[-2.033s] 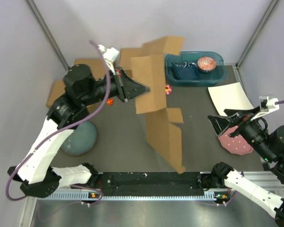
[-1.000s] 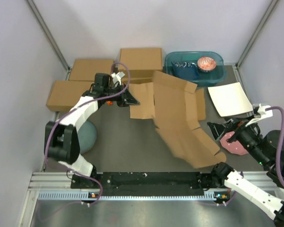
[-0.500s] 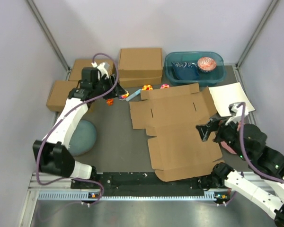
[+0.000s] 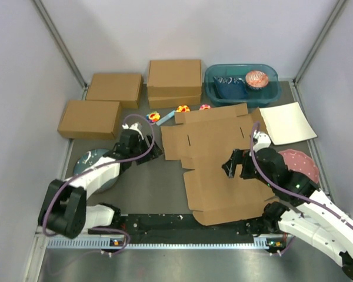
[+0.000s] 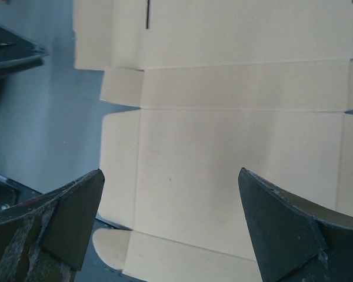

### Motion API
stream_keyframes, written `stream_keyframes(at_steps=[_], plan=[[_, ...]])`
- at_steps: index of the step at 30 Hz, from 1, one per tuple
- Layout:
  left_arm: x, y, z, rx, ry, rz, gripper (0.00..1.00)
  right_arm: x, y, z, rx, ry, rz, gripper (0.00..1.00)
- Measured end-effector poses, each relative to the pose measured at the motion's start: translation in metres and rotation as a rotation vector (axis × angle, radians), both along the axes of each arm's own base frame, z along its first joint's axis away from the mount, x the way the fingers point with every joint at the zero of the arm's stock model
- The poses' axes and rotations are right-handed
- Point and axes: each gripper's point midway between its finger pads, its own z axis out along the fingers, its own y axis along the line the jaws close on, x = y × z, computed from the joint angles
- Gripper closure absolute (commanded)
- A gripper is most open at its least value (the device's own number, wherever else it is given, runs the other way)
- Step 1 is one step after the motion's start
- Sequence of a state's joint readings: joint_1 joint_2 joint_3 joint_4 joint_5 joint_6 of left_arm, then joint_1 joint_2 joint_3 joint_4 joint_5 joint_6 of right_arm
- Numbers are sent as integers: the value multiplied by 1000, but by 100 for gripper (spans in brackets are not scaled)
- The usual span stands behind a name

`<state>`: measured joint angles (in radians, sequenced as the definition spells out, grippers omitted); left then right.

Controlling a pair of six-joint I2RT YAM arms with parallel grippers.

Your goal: Fold the paper box

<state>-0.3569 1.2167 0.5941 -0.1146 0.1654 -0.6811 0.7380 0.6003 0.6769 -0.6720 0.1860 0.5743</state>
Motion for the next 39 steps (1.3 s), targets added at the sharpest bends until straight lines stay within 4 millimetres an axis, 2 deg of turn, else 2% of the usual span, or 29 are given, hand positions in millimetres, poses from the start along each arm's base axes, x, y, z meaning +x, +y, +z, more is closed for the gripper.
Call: stream_keyframes(at_steps=[2, 7, 10, 14, 15, 17, 18, 20, 25, 27, 31, 33, 35, 39], plan=[[8, -4, -6, -19, 10, -2, 24, 1, 4, 5, 26, -10, 2, 2], [32, -22, -4, -86, -23, -32, 27, 1, 8, 14, 72, -33, 9, 2], [43, -35, -11, -127, -17, -68, 31, 0, 8, 17, 83, -39, 11, 2], [45, -49, -31, -172, 48, -123, 42, 0, 8, 17, 83, -39, 11, 2], [45, -53, -35, -179, 67, -136, 53, 0, 8, 17, 83, -39, 11, 2], [49, -58, -40, -180, 88, -165, 68, 0, 8, 17, 82, -39, 10, 2], [51, -59, -41, -181, 95, -168, 83, 0, 8, 17, 82, -40, 10, 2], [54, -61, -41, -177, 108, -180, 91, 1, 8, 16, 81, -39, 10, 2], [59, -56, -32, -128, 140, -209, 100, 1, 8, 15, 74, -35, 11, 2], [66, -54, -19, -95, 152, -231, 100, 1, 8, 15, 75, -37, 11, 2], [93, -50, 17, -2, 108, -306, 100, 2, 10, 17, 85, -46, 14, 2], [100, -41, 29, 70, 79, -333, 100, 4, 12, 18, 94, -53, 18, 2], [101, -31, 34, 142, 69, -349, 100, 3, 13, 18, 96, -53, 28, 2], [93, 7, 22, 357, 108, -343, 100, 2, 17, 22, 109, -64, 55, 2]])
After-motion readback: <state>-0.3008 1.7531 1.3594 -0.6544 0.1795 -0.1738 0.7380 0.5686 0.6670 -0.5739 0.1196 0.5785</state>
